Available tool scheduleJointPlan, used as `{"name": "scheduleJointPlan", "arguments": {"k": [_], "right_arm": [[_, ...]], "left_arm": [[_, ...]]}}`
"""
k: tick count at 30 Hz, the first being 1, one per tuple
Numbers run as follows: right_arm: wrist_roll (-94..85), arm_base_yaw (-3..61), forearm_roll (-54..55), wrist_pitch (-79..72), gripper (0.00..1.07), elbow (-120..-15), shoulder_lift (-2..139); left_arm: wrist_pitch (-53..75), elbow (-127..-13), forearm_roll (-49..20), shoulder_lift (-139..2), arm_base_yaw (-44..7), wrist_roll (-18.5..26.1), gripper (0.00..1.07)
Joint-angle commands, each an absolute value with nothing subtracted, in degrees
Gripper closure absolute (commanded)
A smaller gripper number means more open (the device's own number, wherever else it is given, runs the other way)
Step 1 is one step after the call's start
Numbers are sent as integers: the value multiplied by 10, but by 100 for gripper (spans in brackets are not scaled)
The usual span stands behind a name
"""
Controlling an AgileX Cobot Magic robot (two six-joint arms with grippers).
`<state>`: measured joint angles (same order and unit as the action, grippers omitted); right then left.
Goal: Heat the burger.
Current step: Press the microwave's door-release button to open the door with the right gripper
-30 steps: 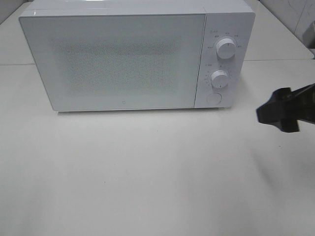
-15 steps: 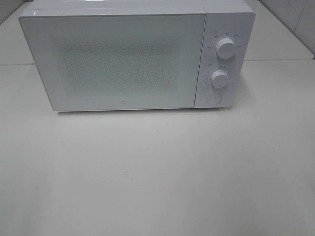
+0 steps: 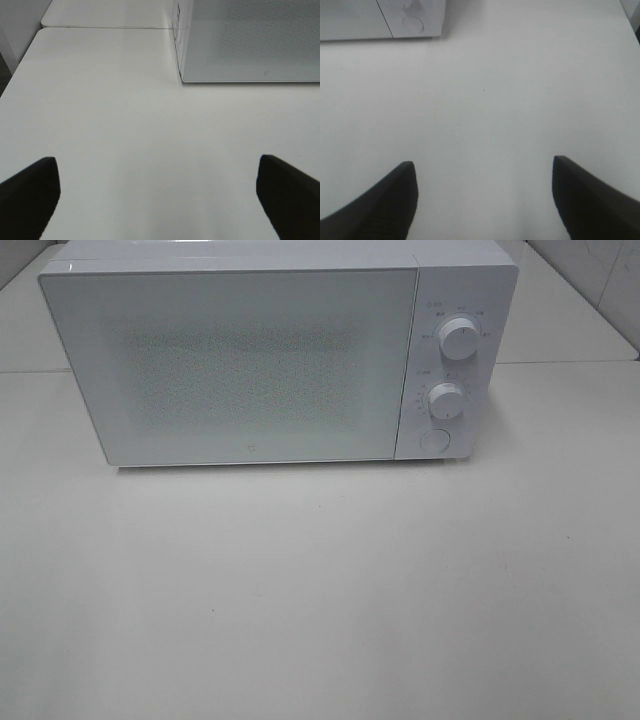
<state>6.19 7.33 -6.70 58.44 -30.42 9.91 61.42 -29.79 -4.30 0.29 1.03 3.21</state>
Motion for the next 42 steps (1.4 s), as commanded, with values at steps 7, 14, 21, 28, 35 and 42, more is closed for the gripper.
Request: {"name": "scheduleJointPlan", "arguments": {"k": [7,14,21,28,35,42], "right_arm": [[62,70,-67,551,33,-286,23],[57,70,-66,551,33,-286,-17],[57,70,-68,551,33,-286,-17],[57,70,-68,551,33,-286,-17],[57,35,-65,551,33,-286,-17],[55,18,-65,551,33,-286,-17]], "left_arm": [[614,-296,-42,11,11,30,7],[614,-296,-42,11,11,30,7],[614,-296,-42,9,11,31,7],[614,-296,-42,8,11,30,7],[614,-296,-42,8,11,30,7],[614,-296,-42,8,11,30,7]]}}
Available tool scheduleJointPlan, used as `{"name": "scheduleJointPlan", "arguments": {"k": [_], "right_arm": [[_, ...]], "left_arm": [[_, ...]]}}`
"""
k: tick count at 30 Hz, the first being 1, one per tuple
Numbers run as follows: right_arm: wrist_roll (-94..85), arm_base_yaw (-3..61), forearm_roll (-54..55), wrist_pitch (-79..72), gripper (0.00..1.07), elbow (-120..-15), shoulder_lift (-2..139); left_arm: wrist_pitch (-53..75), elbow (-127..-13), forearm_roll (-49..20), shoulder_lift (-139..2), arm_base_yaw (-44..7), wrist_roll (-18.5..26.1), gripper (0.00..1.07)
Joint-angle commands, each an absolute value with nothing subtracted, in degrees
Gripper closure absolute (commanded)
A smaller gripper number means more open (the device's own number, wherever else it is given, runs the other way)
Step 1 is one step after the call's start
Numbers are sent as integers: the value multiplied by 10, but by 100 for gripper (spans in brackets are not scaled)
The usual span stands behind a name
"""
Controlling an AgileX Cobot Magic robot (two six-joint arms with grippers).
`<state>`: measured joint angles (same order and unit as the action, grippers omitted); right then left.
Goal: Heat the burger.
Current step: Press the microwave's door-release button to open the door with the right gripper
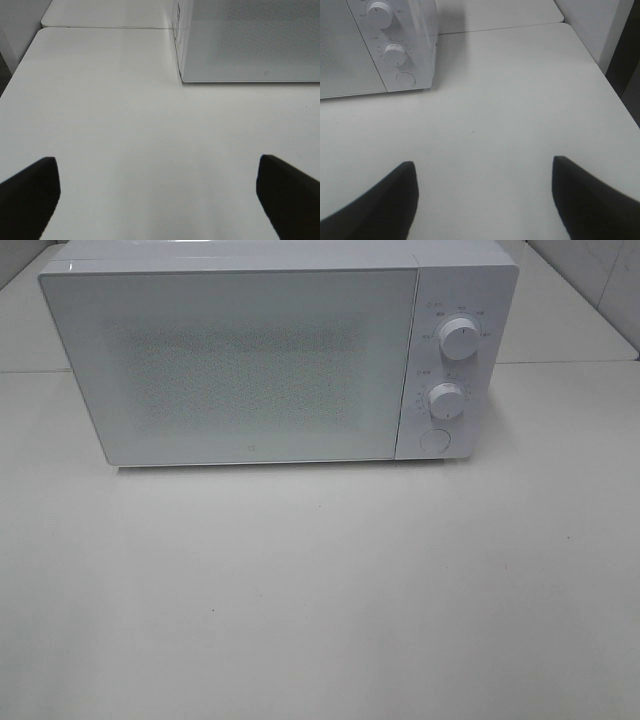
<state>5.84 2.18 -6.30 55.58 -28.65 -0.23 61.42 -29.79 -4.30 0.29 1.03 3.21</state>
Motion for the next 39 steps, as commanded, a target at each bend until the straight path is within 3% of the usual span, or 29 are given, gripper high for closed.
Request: {"name": "scheduleJointPlan", "arguments": {"k": [1,29,35,38,39], "right_arm": [[55,18,-65,551,33,-286,-17],[53,18,-66,530,33,-297,-13],[54,18,-66,408,34,-308,13],[49,18,-68,356,39,-308,41],[31,18,-71,314,45,-304,65]], "left_arm": [[614,-296,-42,8,11,30,7],[614,-296,-42,8,11,30,7],[614,-296,-42,8,11,30,7],[614,-296,-42,8,11,30,7],[614,-296,-42,8,11,30,7]]}}
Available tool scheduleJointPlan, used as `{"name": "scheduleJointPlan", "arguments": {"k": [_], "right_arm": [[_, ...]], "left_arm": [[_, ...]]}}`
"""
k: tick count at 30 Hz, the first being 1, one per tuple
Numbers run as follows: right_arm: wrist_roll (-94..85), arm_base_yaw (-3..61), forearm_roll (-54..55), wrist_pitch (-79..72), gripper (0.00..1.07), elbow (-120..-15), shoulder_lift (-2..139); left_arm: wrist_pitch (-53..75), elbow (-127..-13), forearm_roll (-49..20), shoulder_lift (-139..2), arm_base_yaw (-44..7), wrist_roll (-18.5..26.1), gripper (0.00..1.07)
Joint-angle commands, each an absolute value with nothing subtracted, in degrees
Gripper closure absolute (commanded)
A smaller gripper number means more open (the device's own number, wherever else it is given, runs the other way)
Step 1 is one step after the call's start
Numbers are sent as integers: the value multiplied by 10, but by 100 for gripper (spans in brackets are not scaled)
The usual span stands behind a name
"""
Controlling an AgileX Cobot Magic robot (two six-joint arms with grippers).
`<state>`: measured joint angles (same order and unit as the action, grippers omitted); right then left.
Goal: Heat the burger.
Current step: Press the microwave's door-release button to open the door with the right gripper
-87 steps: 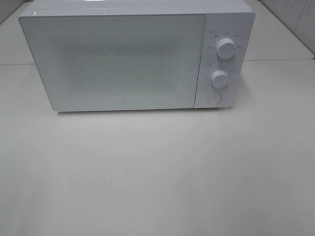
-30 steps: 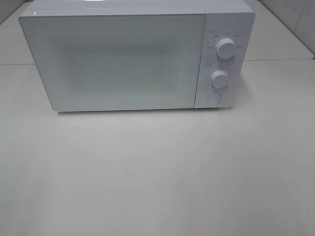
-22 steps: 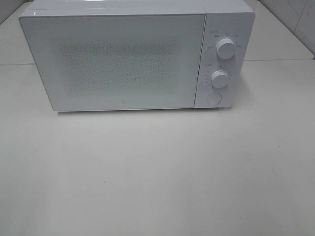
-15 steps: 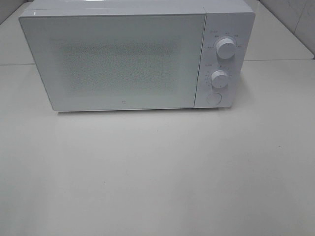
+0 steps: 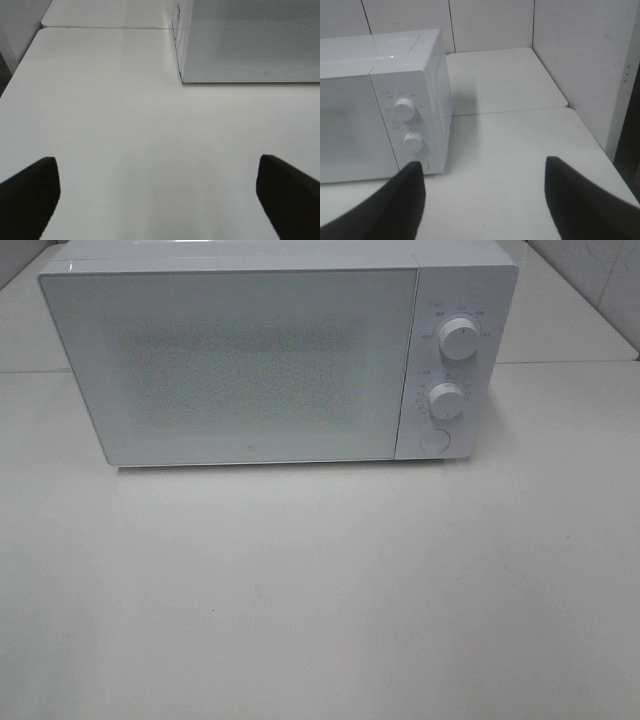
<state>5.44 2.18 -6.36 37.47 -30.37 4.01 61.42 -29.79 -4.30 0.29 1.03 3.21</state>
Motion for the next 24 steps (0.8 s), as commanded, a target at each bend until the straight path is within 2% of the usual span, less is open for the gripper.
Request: {"name": "scheduleJointPlan", "arguments": {"k": [1,3,4,5,6,7,8,9,10,24], "right_arm": [[31,18,-71,314,45,-304,65],[-7,18,-76,245,62,-285,96],[-7,18,-76,245,62,-285,96],[-15,18,-77,194,74,-266,115],[-15,18,-77,194,74,-266,115],[-15,18,-77,147,90,-249,131],[-13,18,-77,120,96,-241,142],[-13,18,-77,120,96,-241,142],[0,18,-76,78,107,-222,162],[87,18,-76,-156,107,-109,312]], "left_arm": [[614,-296,-42,8,11,30,7],[614,-296,-42,8,11,30,7],[614,-296,-42,8,11,30,7],[614,-296,-42,8,11,30,7],[614,-296,-42,8,11,30,7],[614,-296,-42,8,11,30,7],[614,-296,-42,8,11,30,7],[614,-296,-42,8,11,30,7],[614,-296,-42,8,11,30,7],[614,-296,-42,8,11,30,7]]}}
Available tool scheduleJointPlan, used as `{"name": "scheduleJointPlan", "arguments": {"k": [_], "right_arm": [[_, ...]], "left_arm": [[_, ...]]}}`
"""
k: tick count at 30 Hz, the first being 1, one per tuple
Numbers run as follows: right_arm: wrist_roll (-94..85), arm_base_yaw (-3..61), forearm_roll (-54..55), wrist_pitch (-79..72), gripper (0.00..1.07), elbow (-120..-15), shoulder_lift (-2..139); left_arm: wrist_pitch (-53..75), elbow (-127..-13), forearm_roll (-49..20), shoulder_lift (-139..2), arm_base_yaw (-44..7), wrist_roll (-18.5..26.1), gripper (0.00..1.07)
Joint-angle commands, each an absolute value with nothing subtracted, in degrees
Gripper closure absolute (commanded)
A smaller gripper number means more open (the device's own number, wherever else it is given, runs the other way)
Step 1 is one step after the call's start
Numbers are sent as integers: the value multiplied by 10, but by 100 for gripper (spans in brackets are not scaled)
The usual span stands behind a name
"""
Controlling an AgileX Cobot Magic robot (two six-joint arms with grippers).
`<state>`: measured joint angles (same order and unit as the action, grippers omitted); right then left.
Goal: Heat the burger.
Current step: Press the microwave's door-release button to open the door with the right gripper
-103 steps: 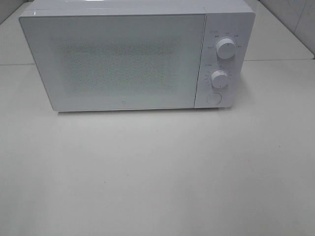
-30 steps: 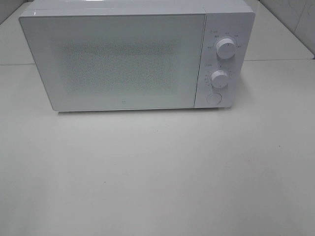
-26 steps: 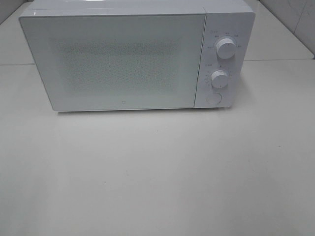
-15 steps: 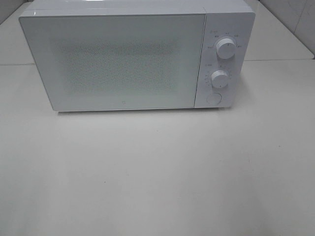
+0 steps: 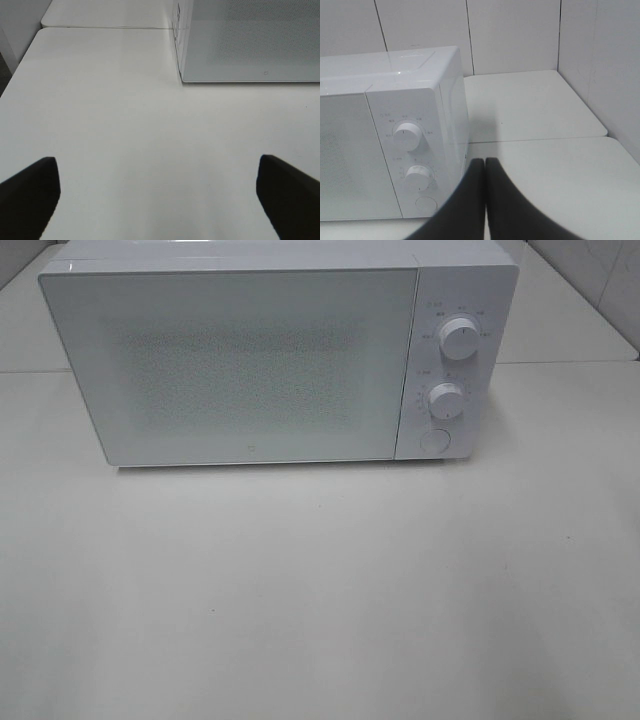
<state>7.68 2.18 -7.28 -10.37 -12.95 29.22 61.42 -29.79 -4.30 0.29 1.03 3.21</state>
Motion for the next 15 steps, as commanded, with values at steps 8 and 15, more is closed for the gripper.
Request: {"name": "scheduleJointPlan", "arguments": {"k": [8,15], "right_arm": [[84,18,-65,-274,107,-58,397],[57,18,-26,-413,107,-34,513]], "left_arm": [[614,-296,-42,8,11,30,7],[614,-296,-42,8,11,30,7]]}}
